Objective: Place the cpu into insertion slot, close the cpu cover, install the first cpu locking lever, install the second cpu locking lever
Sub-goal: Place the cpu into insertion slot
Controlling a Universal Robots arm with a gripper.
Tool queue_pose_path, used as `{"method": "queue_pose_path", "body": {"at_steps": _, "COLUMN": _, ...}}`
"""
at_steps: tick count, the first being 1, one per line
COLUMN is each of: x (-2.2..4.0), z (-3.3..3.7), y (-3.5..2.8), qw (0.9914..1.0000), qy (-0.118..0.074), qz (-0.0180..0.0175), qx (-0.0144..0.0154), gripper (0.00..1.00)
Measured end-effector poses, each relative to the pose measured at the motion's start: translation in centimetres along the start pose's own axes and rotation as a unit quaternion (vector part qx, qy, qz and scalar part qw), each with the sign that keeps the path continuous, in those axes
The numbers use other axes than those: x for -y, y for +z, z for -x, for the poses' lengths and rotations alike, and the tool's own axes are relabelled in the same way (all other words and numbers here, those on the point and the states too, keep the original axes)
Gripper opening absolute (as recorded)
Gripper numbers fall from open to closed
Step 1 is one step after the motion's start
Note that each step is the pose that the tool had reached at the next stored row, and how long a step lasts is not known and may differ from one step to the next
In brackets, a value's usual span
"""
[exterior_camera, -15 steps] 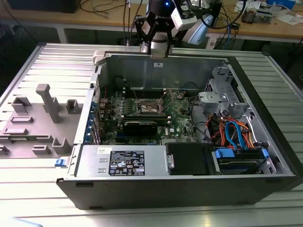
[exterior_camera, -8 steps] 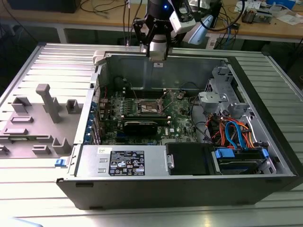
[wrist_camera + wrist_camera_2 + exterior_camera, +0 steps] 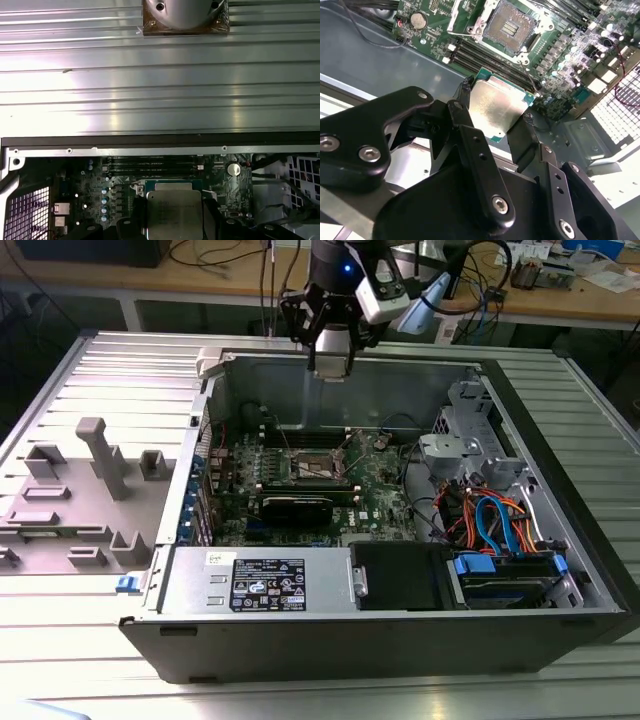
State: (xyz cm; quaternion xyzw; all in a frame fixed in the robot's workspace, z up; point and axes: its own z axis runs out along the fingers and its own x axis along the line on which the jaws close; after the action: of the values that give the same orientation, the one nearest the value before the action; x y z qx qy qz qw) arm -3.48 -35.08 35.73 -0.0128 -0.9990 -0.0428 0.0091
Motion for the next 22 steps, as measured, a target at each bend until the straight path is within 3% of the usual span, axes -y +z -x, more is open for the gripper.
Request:
{"method": "queue_pose_path", "body": {"at_steps": 5, "x": 0.57, "z": -0.15, "y": 0.71, "qw": 1.0, "qy": 0.0, "qz": 0.0, "qx": 0.0, "gripper": 0.54}}
{"method": "queue_pose_path", "body": {"at_steps": 9, "x": 0.63, "z": -0.18, "y": 1.14, "qw": 1.0, "qy": 0.0, "qz": 0.0001, "qx": 0.0, "gripper": 0.54}}
{"method": "queue_pose_path", "body": {"at_steps": 11, "x": 0.71, "z": -0.63, "y": 1.49, "qw": 1.0, "qy": -0.001, "qz": 0.0001, "qx": 0.0, "gripper": 0.54}}
{"method": "queue_pose_path", "body": {"at_steps": 22, "x": 2.18, "z": -0.7, "y": 3.21, "qw": 1.0, "qy": -0.002, "qz": 0.0001, "qx": -0.0001, "gripper": 0.54}}
